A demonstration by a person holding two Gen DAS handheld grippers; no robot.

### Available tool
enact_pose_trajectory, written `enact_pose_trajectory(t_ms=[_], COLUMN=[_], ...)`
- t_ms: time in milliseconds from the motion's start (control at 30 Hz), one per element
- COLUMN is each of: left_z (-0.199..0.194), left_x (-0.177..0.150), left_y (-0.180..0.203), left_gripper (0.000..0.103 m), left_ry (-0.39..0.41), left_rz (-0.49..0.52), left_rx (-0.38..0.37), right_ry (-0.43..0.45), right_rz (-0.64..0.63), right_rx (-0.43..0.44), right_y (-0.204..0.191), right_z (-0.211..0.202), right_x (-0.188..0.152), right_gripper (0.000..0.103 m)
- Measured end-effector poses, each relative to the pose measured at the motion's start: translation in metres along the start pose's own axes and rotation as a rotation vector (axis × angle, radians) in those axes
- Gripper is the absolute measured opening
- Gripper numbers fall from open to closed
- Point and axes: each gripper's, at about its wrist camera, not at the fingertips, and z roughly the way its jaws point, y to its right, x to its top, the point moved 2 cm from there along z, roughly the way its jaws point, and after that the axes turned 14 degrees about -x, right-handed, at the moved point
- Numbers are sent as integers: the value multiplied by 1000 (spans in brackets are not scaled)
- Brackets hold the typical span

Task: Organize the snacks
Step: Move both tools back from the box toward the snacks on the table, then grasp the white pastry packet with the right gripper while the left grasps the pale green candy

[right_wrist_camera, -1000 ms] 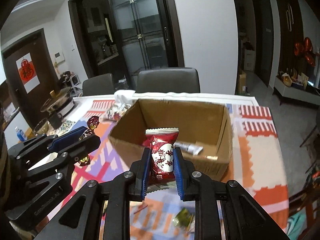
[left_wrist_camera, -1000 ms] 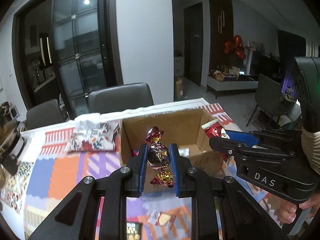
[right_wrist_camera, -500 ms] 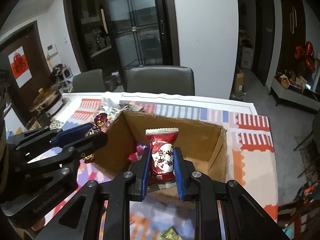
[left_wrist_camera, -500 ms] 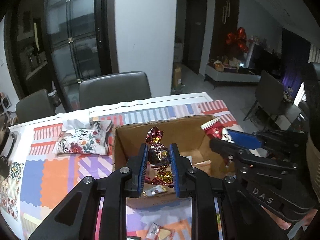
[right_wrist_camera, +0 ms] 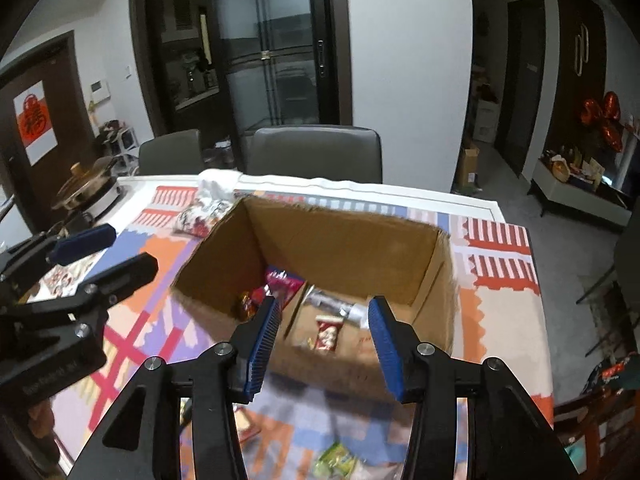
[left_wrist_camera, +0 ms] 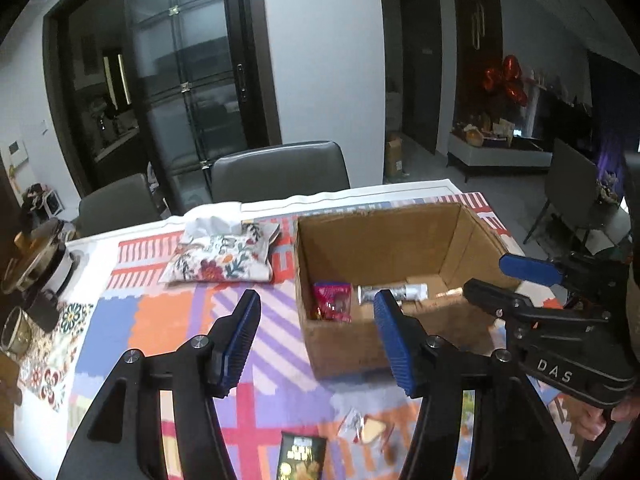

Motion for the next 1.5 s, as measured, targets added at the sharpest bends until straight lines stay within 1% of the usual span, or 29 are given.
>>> enact_pose_trajectory(t_ms=[33, 233, 300, 333, 367, 500, 600, 800, 900, 967, 1000, 1100, 1233, 1333, 1500], left_z=[-5, -16, -16, -17, -16, -10, -1, 14, 19, 24, 26, 33, 42, 48, 57], left_x=[-6, -34, -42, -47, -51, -72, -87, -109, -117, -122, -124, -127, -128, -128, -130], left_y=[2, 21, 30, 35, 40, 59, 74, 90, 91, 92, 92, 89, 86, 87, 91], left_gripper=[58, 58, 58, 58, 58, 58, 58, 58, 58, 58, 58, 58, 58, 58, 58], left_ry=[4, 18, 12, 8, 4, -32, -72, -134, -145, -150, -150, -151, -151, -155, -157], left_rz=[2, 29, 40, 47, 51, 63, 79, 77, 76, 75, 72, 48, 25, 23, 42], left_rx=[2, 1, -6, -9, -9, -28, -51, -79, -69, -66, -62, -73, -75, -77, -87], right_ry=[5, 9, 2, -4, -7, -39, -81, -162, -197, -207, -211, -239, -283, -319, -347], right_rz=[-7, -43, -52, -54, -56, -73, -101, -143, -106, -77, -60, -11, 60, 119, 155], right_rx=[12, 23, 29, 29, 28, 22, 22, 20, 42, 46, 39, 50, 37, 45, 55], right_y=[-2, -6, -3, 0, 3, 15, 24, 32, 37, 38, 40, 41, 47, 52, 54], right_z=[-3, -18, -19, -21, -22, -20, -15, -3, 8, 14, 19, 32, 50, 61, 74], right_x=[-5, -34, -41, -49, -54, -74, -91, -125, -137, -142, -145, -152, -159, -163, -168], right_gripper=[48, 48, 51, 55, 56, 56, 56, 56, 56, 63, 64, 64, 64, 64, 64])
